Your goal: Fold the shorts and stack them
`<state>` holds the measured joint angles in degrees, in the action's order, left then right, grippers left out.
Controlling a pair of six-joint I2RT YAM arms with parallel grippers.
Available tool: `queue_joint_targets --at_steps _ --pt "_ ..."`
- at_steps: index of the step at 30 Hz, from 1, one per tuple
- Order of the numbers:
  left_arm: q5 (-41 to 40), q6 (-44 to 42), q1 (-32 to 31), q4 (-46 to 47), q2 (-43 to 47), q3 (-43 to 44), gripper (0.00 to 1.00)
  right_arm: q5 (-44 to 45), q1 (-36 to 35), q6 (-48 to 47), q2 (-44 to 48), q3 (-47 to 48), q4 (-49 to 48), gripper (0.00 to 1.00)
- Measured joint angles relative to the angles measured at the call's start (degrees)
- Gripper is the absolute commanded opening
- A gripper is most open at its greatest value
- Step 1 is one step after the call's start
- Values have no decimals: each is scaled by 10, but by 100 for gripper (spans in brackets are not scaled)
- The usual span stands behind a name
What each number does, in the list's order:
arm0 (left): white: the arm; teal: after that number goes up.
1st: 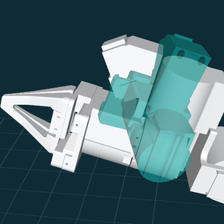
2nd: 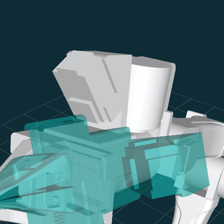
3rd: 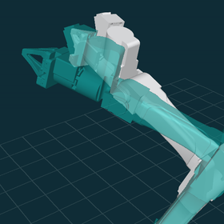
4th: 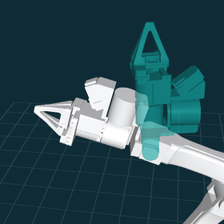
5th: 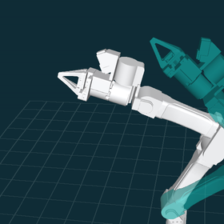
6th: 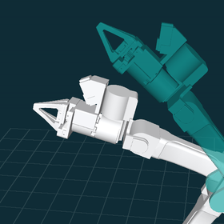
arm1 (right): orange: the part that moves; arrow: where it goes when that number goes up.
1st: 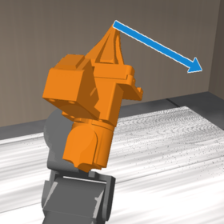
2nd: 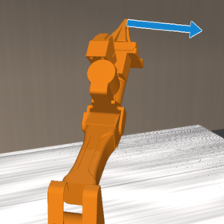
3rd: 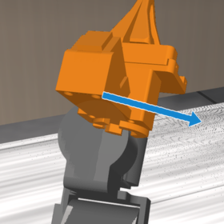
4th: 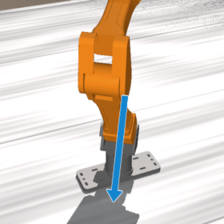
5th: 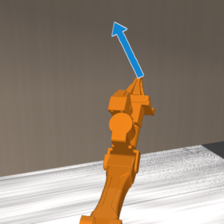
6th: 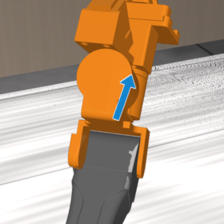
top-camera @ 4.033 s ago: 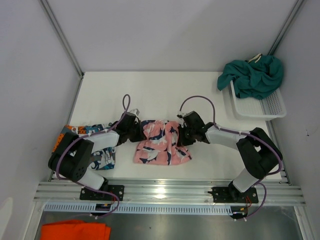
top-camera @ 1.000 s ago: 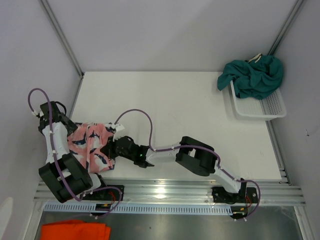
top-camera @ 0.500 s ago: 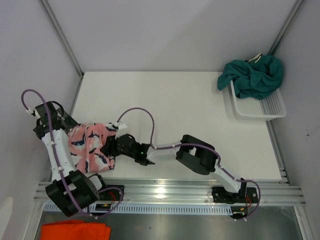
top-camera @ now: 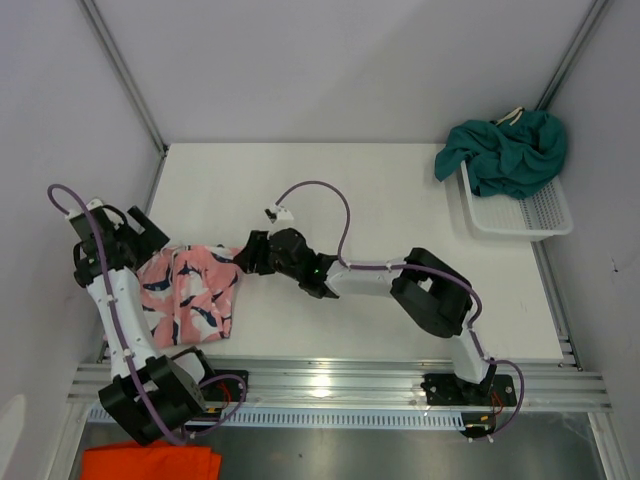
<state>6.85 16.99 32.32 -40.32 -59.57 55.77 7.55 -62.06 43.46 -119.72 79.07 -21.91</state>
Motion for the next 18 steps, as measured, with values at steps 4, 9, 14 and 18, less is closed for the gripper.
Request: queue_joint_targets --at_steps 4,9,14,18 --pt "51 1 0 9 17 -6 99 -91 6 6 10 9 -47 41" --pt "107 6 0 20 37 -6 99 -237 3 36 -43 96 -108 36" --pt "140 10 0 21 65 -4 99 -323 -8 63 -128 206 -141 36" --pt "160 10 0 22 71 -1 99 -353 -13 111 -198 233 -205 36"
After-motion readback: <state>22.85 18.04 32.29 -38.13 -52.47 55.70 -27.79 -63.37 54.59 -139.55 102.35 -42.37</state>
